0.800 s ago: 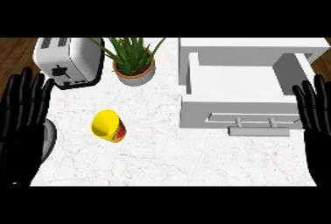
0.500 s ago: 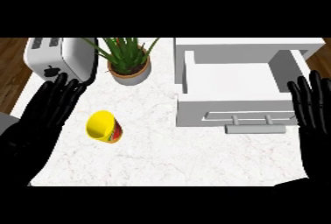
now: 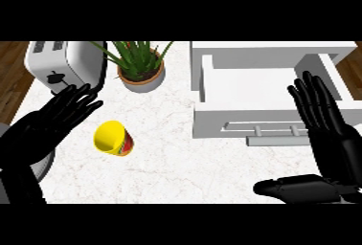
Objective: Pick up the cup, place it into the drawer and close the drawer
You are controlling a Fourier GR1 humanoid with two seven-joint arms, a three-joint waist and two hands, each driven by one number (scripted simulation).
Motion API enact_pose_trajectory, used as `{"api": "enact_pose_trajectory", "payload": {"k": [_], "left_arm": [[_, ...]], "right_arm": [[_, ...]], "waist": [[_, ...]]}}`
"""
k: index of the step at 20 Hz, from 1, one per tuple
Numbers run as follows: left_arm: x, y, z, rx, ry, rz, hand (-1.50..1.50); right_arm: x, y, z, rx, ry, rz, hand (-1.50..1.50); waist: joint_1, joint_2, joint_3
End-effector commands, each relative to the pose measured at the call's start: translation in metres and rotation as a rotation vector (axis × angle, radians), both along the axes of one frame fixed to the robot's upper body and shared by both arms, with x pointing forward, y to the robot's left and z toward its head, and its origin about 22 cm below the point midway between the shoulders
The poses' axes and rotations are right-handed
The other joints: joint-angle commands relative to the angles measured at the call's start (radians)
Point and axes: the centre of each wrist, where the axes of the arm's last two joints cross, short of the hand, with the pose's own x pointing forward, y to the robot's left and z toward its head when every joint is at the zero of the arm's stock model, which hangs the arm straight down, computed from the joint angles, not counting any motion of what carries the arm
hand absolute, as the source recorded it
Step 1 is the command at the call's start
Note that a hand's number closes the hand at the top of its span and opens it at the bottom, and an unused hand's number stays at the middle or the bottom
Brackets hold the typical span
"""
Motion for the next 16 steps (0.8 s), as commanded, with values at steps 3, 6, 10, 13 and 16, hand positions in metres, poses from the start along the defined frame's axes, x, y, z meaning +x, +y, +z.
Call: {"api": "enact_pose_trajectory", "payload": {"k": [3, 6, 10, 13, 16], "left_arm": [[0.044, 0.028, -0.024, 0.058, 0.072, -0.015, -1.5], [0.068, 0.029, -0.034, 0.095, 0.09, -0.033, -1.5], [0.06, 0.034, -0.075, 0.15, 0.137, -0.003, -1.5], [0.067, 0.029, -0.092, 0.161, 0.125, 0.03, -1.5], [0.059, 0.041, -0.116, 0.175, 0.149, 0.045, -1.5]], "right_arm": [[0.027, -0.01, -0.009, -0.011, 0.027, 0.016, -1.5], [0.039, -0.018, 0.007, -0.004, 0.007, 0.012, -1.5], [0.029, -0.019, 0.0, -0.012, -0.002, 0.023, -1.5], [0.024, -0.006, 0.011, -0.019, -0.018, 0.013, -1.5], [0.051, -0.012, 0.02, -0.027, -0.018, 0.011, -1.5]], "waist": [[0.004, -0.004, 0.001], [0.001, -0.003, 0.001], [0.0, -0.004, 0.001], [-0.003, -0.004, 0.0], [0.0, -0.002, 0.0]]}}
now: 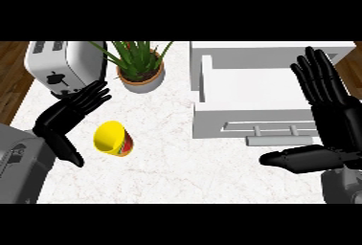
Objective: Pick up the cup, place it into the drawer and close the drawer
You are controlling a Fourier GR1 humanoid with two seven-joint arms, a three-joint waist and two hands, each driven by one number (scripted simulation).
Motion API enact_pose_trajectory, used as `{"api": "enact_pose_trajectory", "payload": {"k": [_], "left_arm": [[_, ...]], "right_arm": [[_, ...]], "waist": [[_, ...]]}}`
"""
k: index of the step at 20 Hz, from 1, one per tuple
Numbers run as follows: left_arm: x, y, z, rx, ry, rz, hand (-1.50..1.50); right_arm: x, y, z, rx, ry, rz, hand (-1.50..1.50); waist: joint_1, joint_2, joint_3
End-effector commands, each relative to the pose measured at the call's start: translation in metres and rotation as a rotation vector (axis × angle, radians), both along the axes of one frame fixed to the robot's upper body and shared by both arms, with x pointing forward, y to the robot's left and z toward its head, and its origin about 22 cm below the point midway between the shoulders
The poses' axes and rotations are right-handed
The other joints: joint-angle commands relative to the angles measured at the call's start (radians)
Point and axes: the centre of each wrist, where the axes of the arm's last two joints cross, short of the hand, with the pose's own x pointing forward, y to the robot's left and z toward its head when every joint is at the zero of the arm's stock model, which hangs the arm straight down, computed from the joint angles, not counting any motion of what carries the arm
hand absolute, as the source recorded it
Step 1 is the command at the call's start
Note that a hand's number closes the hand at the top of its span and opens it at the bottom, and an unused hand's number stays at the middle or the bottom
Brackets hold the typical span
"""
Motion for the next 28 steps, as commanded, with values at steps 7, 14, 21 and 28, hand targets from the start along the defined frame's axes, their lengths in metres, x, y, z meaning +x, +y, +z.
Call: {"api": "enact_pose_trajectory", "payload": {"k": [7, 14, 21, 28], "left_arm": [[0.005, 0.004, -0.044, 0.03, 0.018, 0.006, -1.5], [-0.022, 0.001, -0.086, 0.061, 0.005, 0.049, -1.5], [-0.02, -0.009, -0.093, 0.038, -0.02, 0.064, -1.5], [-0.03, -0.013, -0.108, 0.044, -0.023, 0.075, -1.5]], "right_arm": [[-0.005, -0.007, 0.001, -0.001, -0.005, -0.004, -1.5], [0.009, -0.004, 0.009, -0.006, -0.017, 0.024, -1.5], [0.016, -0.006, 0.019, -0.021, -0.024, 0.02, -1.5], [0.011, -0.01, 0.017, -0.016, -0.019, 0.029, -1.5]], "waist": [[-0.012, 0.001, -0.001], [-0.024, 0.01, -0.003], [-0.023, 0.011, -0.004], [-0.042, 0.017, -0.005]]}}
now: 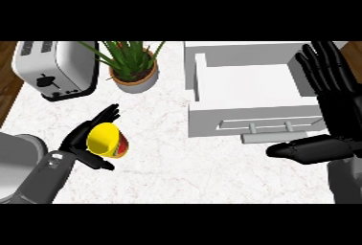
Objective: Pick up the cup, place it into the drawer and close the drawer
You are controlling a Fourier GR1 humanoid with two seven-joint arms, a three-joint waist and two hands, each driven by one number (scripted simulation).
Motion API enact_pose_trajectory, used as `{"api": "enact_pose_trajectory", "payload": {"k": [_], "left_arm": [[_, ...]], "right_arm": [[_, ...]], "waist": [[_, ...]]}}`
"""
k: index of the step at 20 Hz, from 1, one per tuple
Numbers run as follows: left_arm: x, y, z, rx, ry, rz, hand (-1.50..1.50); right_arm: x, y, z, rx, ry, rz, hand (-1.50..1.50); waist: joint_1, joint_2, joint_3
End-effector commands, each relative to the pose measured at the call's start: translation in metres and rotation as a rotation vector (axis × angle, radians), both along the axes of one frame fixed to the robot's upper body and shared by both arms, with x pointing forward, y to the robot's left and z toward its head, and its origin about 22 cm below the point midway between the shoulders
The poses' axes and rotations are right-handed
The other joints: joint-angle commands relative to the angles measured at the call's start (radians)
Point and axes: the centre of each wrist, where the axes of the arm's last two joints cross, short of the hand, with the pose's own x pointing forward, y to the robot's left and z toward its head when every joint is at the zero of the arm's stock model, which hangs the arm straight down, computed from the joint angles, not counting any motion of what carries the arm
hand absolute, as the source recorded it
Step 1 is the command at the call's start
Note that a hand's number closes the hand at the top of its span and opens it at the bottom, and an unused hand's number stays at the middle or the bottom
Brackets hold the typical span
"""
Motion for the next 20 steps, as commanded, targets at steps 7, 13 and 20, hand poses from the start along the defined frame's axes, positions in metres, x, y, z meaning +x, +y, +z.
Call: {"api": "enact_pose_trajectory", "payload": {"k": [7, 13, 20], "left_arm": [[-0.004, -0.013, -0.012, -0.154, -0.046, -0.114, -1.5], [-0.002, -0.034, -0.018, -0.211, -0.027, -0.156, -1.5], [-0.001, -0.057, -0.02, -0.336, -0.076, -0.224, 1.5]], "right_arm": [[0.0, 0.008, 0.003, 0.0, -0.005, -0.008, -1.5], [0.001, 0.002, 0.001, -0.01, -0.001, 0.007, -1.5], [0.004, -0.007, 0.005, -0.013, 0.009, 0.005, -1.5]], "waist": [[-0.007, 0.003, -0.001], [-0.006, 0.002, 0.0], [0.002, 0.0, -0.001]]}}
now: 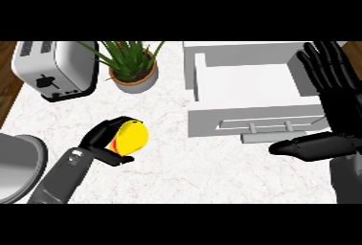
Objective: Pick up the cup, place it into the drawer and close the drawer
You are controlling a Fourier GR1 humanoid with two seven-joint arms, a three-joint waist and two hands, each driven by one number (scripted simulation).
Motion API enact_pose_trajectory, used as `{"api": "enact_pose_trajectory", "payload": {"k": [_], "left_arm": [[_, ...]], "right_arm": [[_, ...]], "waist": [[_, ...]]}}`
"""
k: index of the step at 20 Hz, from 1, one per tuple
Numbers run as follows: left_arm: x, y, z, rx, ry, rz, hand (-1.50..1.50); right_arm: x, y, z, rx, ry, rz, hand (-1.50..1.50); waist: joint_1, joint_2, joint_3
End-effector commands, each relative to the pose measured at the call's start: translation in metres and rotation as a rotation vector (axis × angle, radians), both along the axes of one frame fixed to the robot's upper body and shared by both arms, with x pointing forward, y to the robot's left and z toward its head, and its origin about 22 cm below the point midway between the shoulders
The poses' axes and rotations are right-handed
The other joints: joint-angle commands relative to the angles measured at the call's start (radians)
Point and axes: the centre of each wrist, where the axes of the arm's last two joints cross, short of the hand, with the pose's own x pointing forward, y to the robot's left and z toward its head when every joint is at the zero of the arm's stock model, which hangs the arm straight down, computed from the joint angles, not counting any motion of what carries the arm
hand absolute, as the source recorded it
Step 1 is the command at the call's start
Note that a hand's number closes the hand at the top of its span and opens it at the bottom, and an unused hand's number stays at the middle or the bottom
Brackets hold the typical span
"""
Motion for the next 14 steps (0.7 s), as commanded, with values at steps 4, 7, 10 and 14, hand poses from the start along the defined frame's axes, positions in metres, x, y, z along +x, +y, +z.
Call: {"api": "enact_pose_trajectory", "payload": {"k": [4, 7, 10, 14], "left_arm": [[-0.001, -0.024, -0.004, -0.166, -0.272, 0.006, 1.5], [0.004, -0.012, 0.002, -0.222, -0.319, 0.07, 1.5], [-0.002, -0.011, -0.004, -0.269, -0.332, 0.302, 1.5], [-0.02, 0.011, -0.015, -0.192, -0.367, 0.804, 1.5]], "right_arm": [[-0.003, -0.007, 0.005, -0.007, 0.002, -0.027, -1.5], [-0.004, 0.001, 0.003, 0.007, -0.001, -0.014, -1.5], [-0.001, -0.009, 0.005, -0.008, -0.001, -0.032, -1.5], [-0.011, -0.014, -0.002, -0.008, 0.011, -0.06, -1.5]], "waist": [[0.007, -0.005, -0.002], [0.008, -0.003, -0.003], [0.025, -0.004, -0.002], [0.057, -0.016, 0.0]]}}
